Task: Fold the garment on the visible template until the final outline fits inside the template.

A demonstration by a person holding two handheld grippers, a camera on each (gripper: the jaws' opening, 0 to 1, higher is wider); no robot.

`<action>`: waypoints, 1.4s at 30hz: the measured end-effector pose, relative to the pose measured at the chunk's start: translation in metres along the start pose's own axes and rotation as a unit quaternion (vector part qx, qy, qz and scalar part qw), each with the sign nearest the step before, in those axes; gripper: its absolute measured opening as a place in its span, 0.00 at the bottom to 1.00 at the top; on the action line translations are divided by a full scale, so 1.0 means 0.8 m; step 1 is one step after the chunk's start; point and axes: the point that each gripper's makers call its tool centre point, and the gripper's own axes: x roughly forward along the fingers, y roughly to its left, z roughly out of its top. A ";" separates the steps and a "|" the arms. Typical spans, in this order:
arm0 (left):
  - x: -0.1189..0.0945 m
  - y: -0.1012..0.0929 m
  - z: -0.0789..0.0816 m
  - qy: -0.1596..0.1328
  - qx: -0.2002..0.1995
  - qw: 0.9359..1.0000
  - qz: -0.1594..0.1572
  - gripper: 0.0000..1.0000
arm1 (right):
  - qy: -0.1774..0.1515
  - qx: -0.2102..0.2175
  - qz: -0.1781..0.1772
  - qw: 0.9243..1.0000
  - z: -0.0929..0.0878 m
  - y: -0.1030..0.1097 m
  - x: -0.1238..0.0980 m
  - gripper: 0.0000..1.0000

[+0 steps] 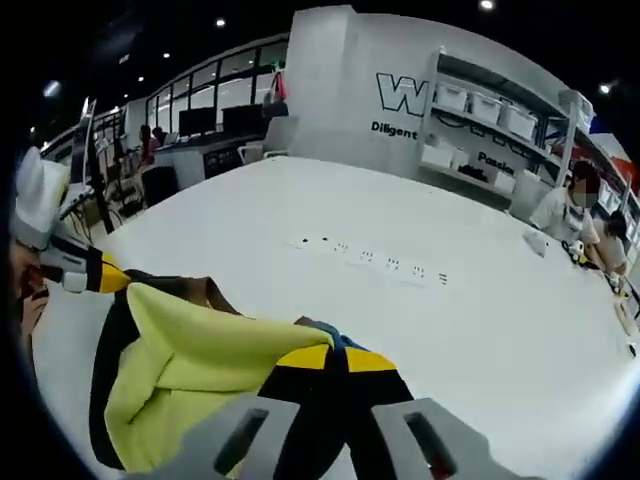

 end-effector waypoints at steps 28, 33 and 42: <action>-0.019 -0.033 -0.003 -0.040 -0.129 0.990 -0.041 0.68 | 0.005 0.075 0.077 0.994 -0.025 0.038 -0.026 0.62; -0.039 -0.065 -0.005 -0.043 -0.144 0.985 -0.080 0.71 | 0.011 0.084 0.090 0.992 -0.034 0.051 -0.050 0.68; -0.062 -0.107 -0.032 -0.029 -0.154 0.981 -0.115 0.66 | 0.036 0.096 0.097 0.990 -0.068 0.073 -0.086 0.60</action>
